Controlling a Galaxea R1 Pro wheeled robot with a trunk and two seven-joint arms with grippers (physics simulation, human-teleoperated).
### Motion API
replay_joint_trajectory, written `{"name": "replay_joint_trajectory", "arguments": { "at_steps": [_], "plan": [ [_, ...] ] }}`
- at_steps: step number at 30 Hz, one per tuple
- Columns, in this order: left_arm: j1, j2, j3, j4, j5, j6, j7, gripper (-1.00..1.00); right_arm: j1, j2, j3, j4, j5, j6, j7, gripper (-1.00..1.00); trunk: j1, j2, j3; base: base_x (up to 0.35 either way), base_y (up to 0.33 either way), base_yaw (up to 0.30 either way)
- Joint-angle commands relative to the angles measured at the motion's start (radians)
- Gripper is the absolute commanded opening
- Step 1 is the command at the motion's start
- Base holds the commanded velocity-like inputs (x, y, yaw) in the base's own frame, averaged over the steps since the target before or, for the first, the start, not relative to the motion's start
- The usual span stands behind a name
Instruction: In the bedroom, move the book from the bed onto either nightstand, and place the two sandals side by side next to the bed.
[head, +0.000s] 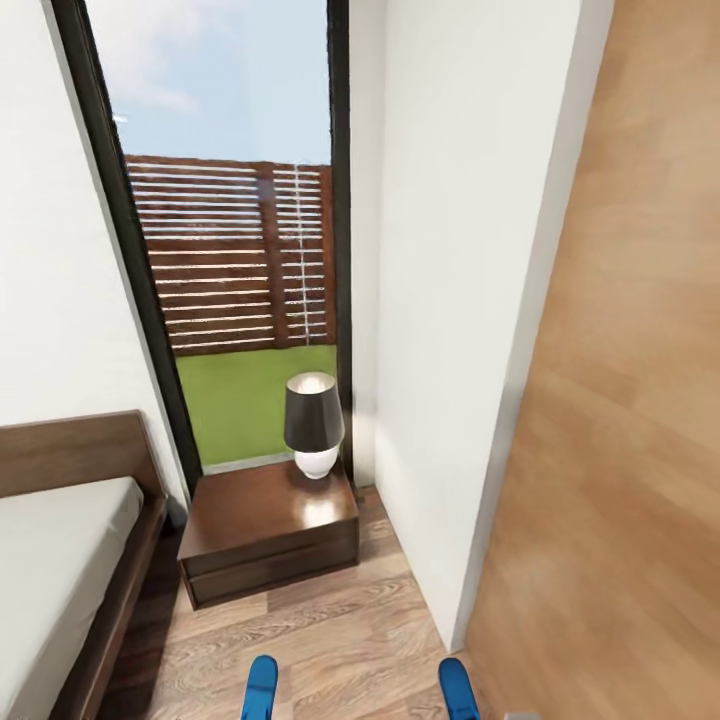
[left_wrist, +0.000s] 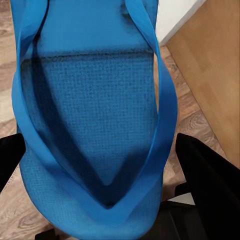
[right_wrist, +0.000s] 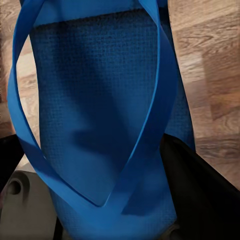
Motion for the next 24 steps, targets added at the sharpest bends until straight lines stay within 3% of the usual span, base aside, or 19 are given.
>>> {"name": "replay_joint_trajectory", "arguments": {
  "at_steps": [1, 15, 24],
  "plan": [
    [-0.001, 0.000, 0.009, 0.001, -0.008, -0.004, -0.003, -1.00, -0.001, 0.000, 0.008, 0.003, -0.011, -0.002, 0.004, -1.00, 0.001, -0.001, 0.000, 0.101, 0.000, 0.235],
    [-0.001, 0.000, 0.009, 0.001, -0.008, -0.004, -0.003, -1.00, -0.001, 0.000, 0.008, 0.003, -0.012, -0.003, 0.004, -1.00, 0.001, -0.001, 0.000, 0.021, 0.000, 0.285],
    [-0.001, 0.000, 0.009, 0.001, -0.008, -0.004, -0.003, -1.00, -0.001, 0.000, 0.007, 0.003, -0.013, -0.003, 0.003, -1.00, 0.001, -0.001, 0.000, 0.292, 0.000, 0.063]
  ]
}}
